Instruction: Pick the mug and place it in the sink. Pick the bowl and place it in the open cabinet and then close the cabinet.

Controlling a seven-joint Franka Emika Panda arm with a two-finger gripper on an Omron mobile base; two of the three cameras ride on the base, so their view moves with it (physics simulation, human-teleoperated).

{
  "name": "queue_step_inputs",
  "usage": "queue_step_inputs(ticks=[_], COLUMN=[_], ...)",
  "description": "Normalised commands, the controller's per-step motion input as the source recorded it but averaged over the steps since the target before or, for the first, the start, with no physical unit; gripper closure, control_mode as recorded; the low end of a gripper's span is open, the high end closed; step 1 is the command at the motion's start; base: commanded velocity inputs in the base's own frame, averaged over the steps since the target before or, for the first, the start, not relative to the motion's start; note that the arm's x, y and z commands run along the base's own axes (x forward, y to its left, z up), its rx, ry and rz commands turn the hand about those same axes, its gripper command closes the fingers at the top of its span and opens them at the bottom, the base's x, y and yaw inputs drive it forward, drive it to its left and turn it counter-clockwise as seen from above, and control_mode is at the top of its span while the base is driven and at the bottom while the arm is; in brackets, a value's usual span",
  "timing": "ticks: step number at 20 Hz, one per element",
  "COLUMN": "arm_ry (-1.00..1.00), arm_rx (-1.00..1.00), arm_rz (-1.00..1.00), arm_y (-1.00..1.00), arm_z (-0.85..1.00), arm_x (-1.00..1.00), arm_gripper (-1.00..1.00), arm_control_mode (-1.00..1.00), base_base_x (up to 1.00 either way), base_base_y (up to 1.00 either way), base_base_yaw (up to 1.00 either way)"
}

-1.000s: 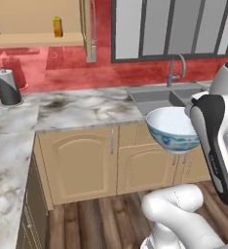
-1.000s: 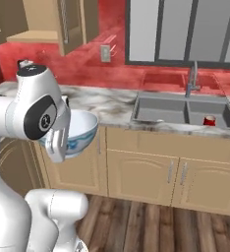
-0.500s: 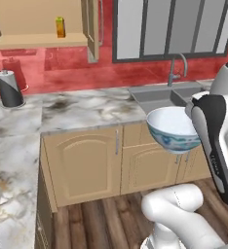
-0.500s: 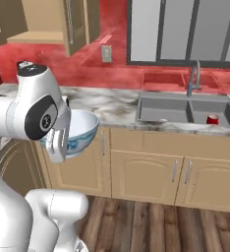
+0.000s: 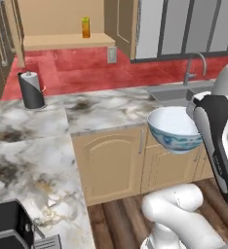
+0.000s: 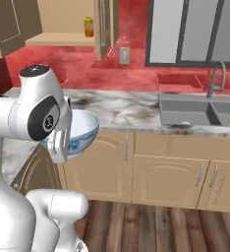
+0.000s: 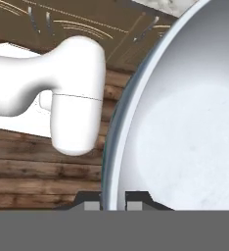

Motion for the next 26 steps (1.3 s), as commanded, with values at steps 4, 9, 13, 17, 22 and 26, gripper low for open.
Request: queue_step_inputs(ticks=[4,9,13,17,22,26], arm_ry=[0.0,0.0,0.0,0.0,0.0,0.0], arm_rx=[0.0,0.0,0.0,0.0,0.0,0.0], arm_rz=[0.0,0.0,0.0,0.0,0.0,0.0], arm_y=[0.0,0.0,0.0,0.0,0.0,0.0], arm_z=[0.0,0.0,0.0,0.0,0.0,0.0], arm_x=[0.0,0.0,0.0,0.0,0.0,0.0], arm_gripper=[1.0,1.0,1.0,1.0,1.0,1.0], arm_control_mode=[1.0,1.0,1.0,1.0,1.0,1.0], base_base_x=[0.33,0.84,1.0,1.0,1.0,0.97], base_base_y=[1.0,0.9,0.94,0.81,0.5,-0.27], base_base_yaw=[-0.1,-0.01,-0.04,-0.04,-0.16,0.35])
